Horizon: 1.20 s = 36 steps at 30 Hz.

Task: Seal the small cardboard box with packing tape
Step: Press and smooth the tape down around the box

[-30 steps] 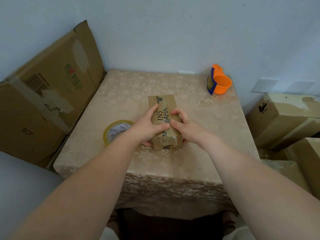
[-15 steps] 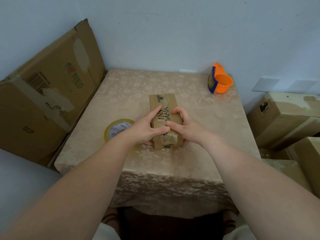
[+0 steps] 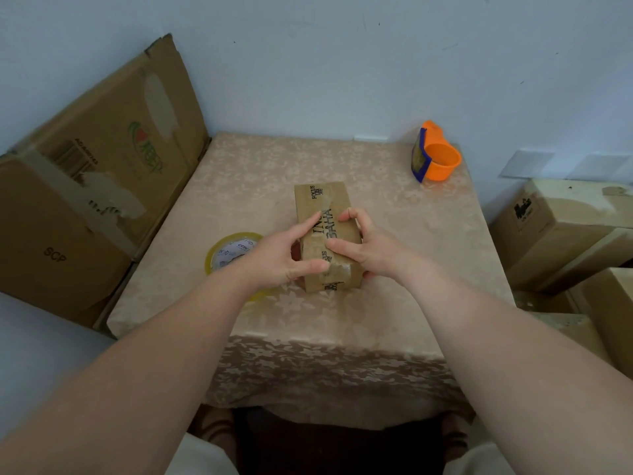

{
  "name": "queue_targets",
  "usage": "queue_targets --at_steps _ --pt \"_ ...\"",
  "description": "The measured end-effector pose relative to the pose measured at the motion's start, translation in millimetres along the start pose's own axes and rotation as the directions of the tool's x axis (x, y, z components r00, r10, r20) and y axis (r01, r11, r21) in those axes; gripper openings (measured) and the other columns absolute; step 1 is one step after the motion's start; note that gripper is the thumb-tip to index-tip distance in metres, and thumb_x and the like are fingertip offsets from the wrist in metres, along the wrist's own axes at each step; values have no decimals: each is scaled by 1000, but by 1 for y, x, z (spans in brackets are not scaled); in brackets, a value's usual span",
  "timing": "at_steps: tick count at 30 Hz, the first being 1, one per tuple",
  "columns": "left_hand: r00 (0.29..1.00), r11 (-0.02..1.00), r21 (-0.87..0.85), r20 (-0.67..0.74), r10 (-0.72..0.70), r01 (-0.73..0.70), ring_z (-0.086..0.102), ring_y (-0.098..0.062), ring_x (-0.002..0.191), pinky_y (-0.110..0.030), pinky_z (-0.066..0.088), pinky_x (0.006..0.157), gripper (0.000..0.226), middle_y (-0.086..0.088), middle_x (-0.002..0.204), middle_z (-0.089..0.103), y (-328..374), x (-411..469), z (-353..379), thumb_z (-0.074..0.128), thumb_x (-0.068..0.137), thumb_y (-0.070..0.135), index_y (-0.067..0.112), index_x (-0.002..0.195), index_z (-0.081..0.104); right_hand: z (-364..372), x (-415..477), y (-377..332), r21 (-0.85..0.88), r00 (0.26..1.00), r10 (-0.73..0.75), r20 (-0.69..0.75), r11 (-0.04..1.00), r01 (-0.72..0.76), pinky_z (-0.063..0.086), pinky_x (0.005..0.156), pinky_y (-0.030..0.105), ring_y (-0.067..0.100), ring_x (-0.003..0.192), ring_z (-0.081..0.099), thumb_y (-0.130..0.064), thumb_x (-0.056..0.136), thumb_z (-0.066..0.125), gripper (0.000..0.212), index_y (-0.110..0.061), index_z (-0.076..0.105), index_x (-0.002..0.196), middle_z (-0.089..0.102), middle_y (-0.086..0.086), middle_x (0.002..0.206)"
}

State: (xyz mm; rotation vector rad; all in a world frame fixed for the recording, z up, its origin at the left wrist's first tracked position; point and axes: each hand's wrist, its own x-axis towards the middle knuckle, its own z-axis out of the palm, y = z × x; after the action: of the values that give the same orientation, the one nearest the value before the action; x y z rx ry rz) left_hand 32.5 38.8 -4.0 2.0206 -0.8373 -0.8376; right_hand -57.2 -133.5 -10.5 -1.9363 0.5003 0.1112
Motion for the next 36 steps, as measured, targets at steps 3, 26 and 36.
queue_targets --at_steps 3,26,36 --pt "999 994 106 -17 27 -25 57 -14 115 -38 50 97 95 7 139 49 -7 0 3 78 71 34 52 141 17 0 -2 -3 -8 1000 12 -2 1000 -12 56 60 36 26 94 64 -40 85 65 38 -38 37 110 61 2 116" --pt "987 979 -196 -158 20 -52 61 -17 86 -35 54 80 55 -1 89 57 51 -11 -24 65 85 19 27 135 44 -34 -33 -57 102 994 37 -106 994 -26 52 93 40 26 97 64 -56 91 44 28 -45 50 115 54 -5 116" --pt "977 972 -227 -185 -102 59 53 -19 67 -47 58 75 25 -5 72 48 94 -34 -39 43 98 29 13 101 61 -41 -64 -89 -399 966 -258 -7 886 234 29 81 8 8 124 44 -13 56 89 107 -27 30 145 47 -7 140"
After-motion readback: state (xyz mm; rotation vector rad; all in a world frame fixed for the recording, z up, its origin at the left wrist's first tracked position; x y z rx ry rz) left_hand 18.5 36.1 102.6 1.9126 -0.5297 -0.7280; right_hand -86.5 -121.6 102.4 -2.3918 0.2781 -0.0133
